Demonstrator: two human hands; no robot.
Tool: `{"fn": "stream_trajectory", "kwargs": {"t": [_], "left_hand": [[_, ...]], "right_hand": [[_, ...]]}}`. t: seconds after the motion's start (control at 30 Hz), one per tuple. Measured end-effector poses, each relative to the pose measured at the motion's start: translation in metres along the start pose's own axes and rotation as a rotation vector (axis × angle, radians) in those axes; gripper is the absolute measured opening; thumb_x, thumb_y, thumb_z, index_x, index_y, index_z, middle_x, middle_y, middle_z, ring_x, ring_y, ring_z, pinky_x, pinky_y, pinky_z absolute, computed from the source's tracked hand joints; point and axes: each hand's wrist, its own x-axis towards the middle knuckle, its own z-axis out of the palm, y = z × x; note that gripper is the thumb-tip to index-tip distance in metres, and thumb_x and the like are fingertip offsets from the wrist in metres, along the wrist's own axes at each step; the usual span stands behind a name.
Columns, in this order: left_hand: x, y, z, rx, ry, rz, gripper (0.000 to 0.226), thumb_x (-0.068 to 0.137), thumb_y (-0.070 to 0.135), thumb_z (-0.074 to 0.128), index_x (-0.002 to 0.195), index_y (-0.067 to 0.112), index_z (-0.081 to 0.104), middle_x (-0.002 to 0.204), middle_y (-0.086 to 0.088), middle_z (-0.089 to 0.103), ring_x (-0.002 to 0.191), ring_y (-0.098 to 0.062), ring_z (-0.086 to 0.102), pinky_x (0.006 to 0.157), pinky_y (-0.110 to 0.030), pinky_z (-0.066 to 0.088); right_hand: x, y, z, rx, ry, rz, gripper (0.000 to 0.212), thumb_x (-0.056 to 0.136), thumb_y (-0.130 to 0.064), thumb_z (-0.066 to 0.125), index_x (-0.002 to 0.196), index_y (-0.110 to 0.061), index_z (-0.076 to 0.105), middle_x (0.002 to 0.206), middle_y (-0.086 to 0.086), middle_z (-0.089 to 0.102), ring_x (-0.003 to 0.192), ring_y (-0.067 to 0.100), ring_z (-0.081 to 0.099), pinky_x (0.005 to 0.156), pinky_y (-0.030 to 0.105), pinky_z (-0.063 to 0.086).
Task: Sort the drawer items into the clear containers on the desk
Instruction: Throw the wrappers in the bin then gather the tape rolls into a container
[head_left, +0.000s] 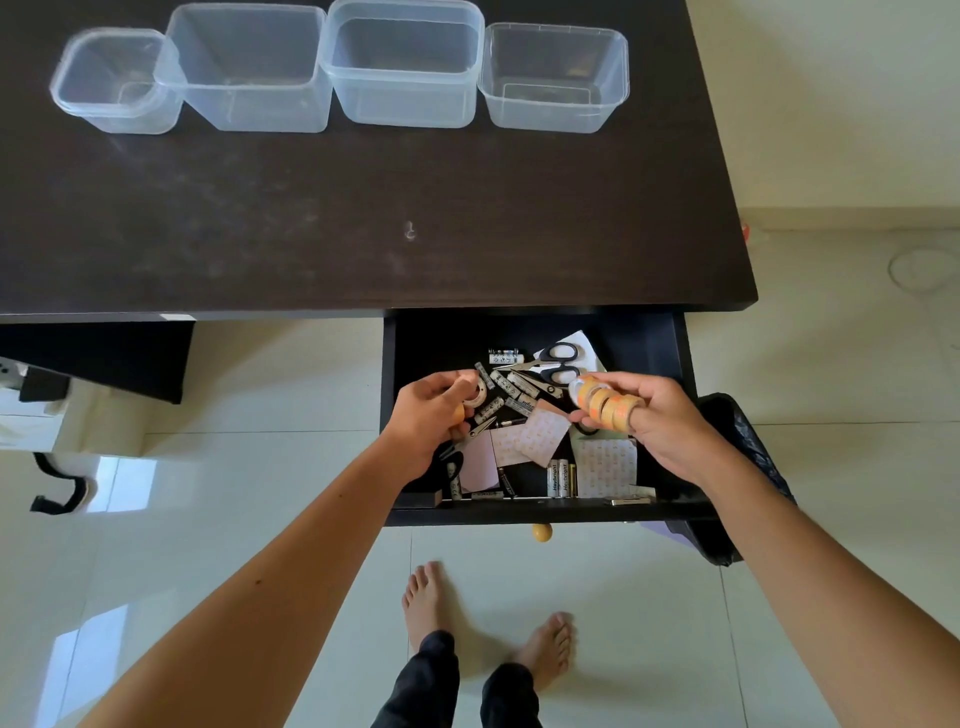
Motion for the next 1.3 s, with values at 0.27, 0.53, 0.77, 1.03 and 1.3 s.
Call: {"fn": "stream_trajectory", "kwargs": {"t": [0.27, 0.53, 0.77, 1.03, 1.3], "left_hand": [[-0.007, 0.017, -0.011, -0.151, -0.154, -0.073, 0.030, 0.096, 0.030, 0.071, 0.114, 0.006, 0.070, 0.116, -0.018, 0.073, 0.103, -0.031, 0.077, 0.085, -0.041, 0.064], [-0.011, 0.033, -0.022, -0.168, -0.242, -0.102, 0.027, 0.093, 0.029, 0.074, 0.109, 0.007, 0.072, 0.107, -0.015, 0.079, 0.097, -0.028, 0.078, 0.081, -0.039, 0.064], [-0.009, 0.055, -0.033, -0.234, -0.303, -0.075, 0.033, 0.098, 0.024, 0.068, 0.124, 0.003, 0.070, 0.123, -0.018, 0.074, 0.112, -0.034, 0.073, 0.093, -0.046, 0.061], [-0.013, 0.077, -0.039, -0.197, -0.353, -0.079, 0.038, 0.096, 0.029, 0.071, 0.126, 0.006, 0.070, 0.130, -0.020, 0.068, 0.115, -0.034, 0.072, 0.090, -0.042, 0.062], [-0.010, 0.089, -0.046, -0.219, -0.399, -0.070, 0.033, 0.091, 0.010, 0.076, 0.123, 0.006, 0.069, 0.124, -0.019, 0.072, 0.114, -0.033, 0.072, 0.093, -0.044, 0.061]], "right_hand": [[-0.005, -0.007, 0.000, 0.073, 0.063, -0.008, 0.042, 0.097, 0.012, 0.063, 0.128, -0.015, 0.073, 0.131, 0.012, 0.072, 0.117, 0.029, 0.074, 0.107, 0.053, 0.055], [-0.016, -0.025, 0.014, 0.150, -0.017, -0.008, 0.038, 0.096, 0.013, 0.062, 0.125, -0.009, 0.073, 0.135, 0.018, 0.069, 0.117, 0.031, 0.074, 0.096, 0.038, 0.063], [-0.011, -0.055, 0.044, 0.144, -0.057, -0.057, 0.033, 0.098, 0.008, 0.064, 0.126, -0.007, 0.073, 0.132, 0.018, 0.069, 0.112, 0.039, 0.075, 0.101, 0.050, 0.060], [0.006, -0.092, 0.089, -0.083, -0.046, -0.049, 0.037, 0.098, -0.001, 0.069, 0.123, -0.027, 0.076, 0.119, 0.003, 0.079, 0.102, 0.022, 0.080, 0.098, 0.046, 0.061], [0.024, -0.115, 0.102, -0.222, 0.015, -0.085, 0.027, 0.090, -0.012, 0.082, 0.112, -0.028, 0.081, 0.104, -0.007, 0.081, 0.101, 0.008, 0.077, 0.091, 0.034, 0.064]]}}
